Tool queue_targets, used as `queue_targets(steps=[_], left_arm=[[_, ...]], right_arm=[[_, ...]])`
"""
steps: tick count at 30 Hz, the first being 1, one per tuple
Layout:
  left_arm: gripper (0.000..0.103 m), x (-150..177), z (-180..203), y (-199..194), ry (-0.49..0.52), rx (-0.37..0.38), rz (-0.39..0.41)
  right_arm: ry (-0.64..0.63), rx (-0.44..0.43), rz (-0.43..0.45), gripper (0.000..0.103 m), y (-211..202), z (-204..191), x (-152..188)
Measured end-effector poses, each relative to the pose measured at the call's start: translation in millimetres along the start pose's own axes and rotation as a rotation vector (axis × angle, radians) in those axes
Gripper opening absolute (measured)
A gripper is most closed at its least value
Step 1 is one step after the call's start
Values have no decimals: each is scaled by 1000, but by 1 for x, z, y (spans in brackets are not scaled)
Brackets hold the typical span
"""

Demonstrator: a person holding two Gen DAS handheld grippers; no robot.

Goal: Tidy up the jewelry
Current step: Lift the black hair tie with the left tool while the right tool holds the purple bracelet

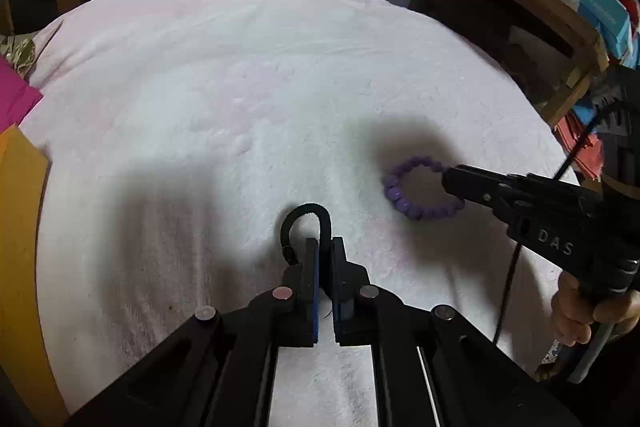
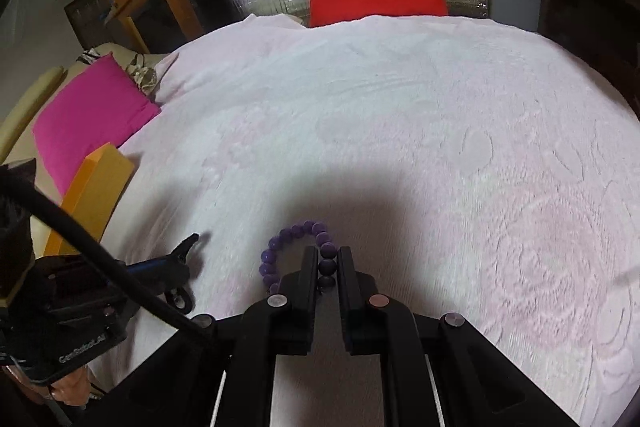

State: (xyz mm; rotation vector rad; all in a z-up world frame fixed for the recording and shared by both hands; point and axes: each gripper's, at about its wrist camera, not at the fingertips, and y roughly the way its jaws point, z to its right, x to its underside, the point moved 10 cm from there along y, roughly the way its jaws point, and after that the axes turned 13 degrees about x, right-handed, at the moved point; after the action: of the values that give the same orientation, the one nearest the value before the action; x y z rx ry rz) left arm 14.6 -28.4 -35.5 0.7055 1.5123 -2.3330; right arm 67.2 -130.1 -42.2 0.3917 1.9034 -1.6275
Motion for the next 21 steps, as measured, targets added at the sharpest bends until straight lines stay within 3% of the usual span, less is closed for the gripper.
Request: queue_targets(steps=[2, 4, 6, 11, 17, 21], left_arm=[[14, 2, -4, 0, 9, -17, -9], [47, 2, -6, 0, 16, -26, -9], [53, 2, -8, 0, 18, -16, -6], [53, 2, -17, 1, 20, -18, -19], [52, 12, -10, 4, 50, -32, -45], [24, 12, -2, 11, 82, -24, -49]], right_arm=[[0, 17, -12, 11, 2, 2, 4], [4, 18, -33, 12, 4, 3, 6], [10, 24, -34, 12, 7, 6, 5], [42, 16, -59, 21, 11, 13, 3], [7, 35, -54, 21, 15, 11, 4], [-10, 47, -41, 21, 15, 10, 5]])
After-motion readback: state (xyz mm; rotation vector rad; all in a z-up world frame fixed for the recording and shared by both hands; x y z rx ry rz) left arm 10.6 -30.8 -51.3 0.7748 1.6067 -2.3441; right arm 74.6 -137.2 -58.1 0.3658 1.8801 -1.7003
